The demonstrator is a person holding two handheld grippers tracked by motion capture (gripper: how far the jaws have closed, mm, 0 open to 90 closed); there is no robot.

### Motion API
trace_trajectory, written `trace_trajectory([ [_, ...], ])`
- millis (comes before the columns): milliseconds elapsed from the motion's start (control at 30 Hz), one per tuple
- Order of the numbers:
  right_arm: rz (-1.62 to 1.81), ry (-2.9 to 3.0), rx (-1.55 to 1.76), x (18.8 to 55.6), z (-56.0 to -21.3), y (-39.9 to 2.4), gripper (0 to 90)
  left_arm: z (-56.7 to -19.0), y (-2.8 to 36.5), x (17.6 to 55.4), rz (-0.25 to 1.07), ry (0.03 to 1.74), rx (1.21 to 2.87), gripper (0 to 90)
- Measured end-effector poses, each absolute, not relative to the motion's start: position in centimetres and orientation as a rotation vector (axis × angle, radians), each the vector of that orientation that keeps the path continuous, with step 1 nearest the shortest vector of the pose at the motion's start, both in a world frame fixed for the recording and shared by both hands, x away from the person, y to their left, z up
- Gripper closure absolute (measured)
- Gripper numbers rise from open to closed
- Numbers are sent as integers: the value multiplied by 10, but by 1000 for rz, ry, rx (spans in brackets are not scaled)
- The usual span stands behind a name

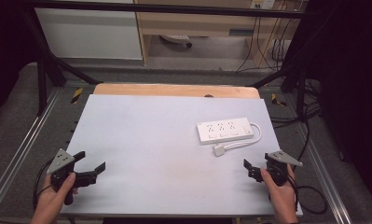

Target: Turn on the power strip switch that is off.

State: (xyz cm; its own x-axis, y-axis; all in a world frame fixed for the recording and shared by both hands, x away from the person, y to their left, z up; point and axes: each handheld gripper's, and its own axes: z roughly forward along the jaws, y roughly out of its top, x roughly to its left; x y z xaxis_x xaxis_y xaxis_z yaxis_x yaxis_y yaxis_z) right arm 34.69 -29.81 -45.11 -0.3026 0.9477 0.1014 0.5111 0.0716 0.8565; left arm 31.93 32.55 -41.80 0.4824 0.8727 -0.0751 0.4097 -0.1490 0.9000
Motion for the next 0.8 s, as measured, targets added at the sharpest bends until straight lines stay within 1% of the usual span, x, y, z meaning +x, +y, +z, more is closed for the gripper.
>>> trace_trajectory([
  [333,1143,1885,1409,346,-447,-295,53,-419,325,320,595,1097,1758,62],
  [800,1128,1918,1374,341,-430,-289,45,-419,325,320,594,1096,1760,62],
])
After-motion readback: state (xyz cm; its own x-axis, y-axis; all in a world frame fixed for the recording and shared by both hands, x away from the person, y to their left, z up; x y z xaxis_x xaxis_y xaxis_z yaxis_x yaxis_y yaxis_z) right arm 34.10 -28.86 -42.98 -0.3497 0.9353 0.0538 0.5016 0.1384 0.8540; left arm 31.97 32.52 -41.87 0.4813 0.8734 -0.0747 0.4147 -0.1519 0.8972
